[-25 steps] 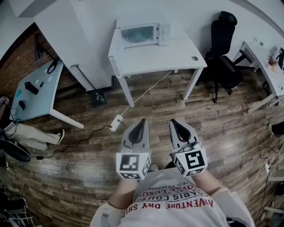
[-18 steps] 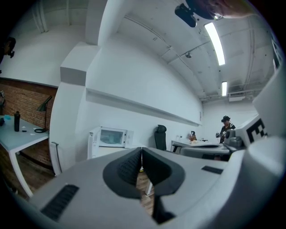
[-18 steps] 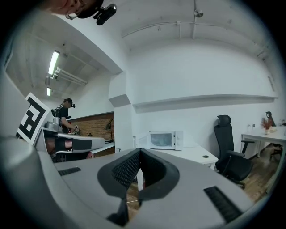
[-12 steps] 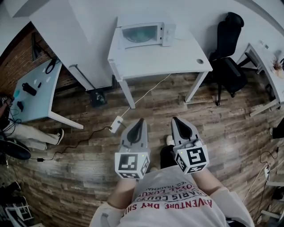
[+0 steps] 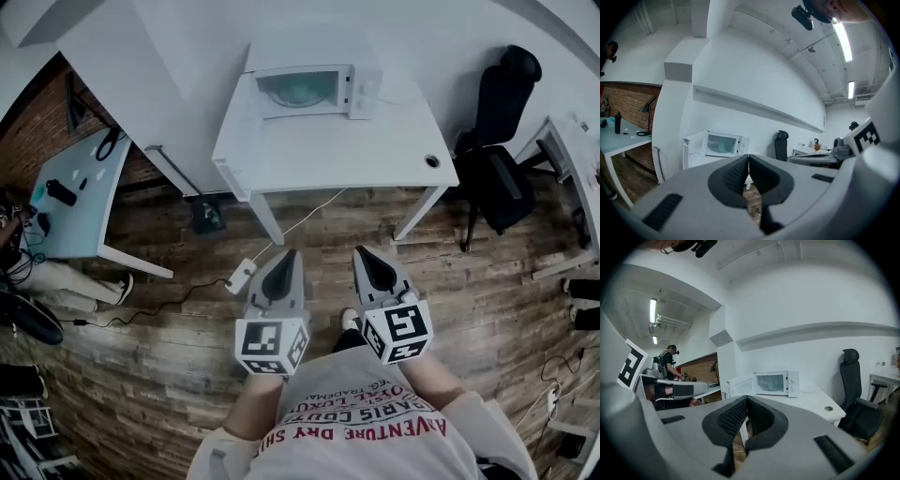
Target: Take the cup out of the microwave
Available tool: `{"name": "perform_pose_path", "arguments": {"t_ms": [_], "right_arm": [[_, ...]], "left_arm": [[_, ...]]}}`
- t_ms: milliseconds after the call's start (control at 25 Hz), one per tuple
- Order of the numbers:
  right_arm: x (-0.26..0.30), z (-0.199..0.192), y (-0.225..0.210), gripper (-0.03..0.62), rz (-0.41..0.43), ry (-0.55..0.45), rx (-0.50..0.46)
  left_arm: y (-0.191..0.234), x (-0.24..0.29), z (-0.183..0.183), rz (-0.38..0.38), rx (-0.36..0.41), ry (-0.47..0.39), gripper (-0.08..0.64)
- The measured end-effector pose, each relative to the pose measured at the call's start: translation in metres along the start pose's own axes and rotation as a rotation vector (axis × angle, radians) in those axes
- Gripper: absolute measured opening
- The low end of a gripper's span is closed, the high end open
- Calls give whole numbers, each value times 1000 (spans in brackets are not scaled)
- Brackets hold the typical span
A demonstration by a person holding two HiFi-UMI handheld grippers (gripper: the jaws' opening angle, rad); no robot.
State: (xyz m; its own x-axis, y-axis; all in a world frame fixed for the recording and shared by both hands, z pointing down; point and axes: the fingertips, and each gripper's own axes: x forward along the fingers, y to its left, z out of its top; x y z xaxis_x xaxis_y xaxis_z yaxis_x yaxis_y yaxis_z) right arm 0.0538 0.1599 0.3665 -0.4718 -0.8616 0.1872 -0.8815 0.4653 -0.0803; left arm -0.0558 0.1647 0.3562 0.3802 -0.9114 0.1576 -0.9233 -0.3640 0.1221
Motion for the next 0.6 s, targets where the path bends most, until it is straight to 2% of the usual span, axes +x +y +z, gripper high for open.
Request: {"name": "perform_pose_path", "arguments": {"t_ms": [320, 600], "right_arm": [[61, 24, -85, 11, 64, 13, -42], [106, 20, -134, 11, 81, 52, -26]], "left_arm": [[-10, 102, 22, 51, -6, -29, 8], [-10, 171, 16, 58, -27, 16, 8]]}}
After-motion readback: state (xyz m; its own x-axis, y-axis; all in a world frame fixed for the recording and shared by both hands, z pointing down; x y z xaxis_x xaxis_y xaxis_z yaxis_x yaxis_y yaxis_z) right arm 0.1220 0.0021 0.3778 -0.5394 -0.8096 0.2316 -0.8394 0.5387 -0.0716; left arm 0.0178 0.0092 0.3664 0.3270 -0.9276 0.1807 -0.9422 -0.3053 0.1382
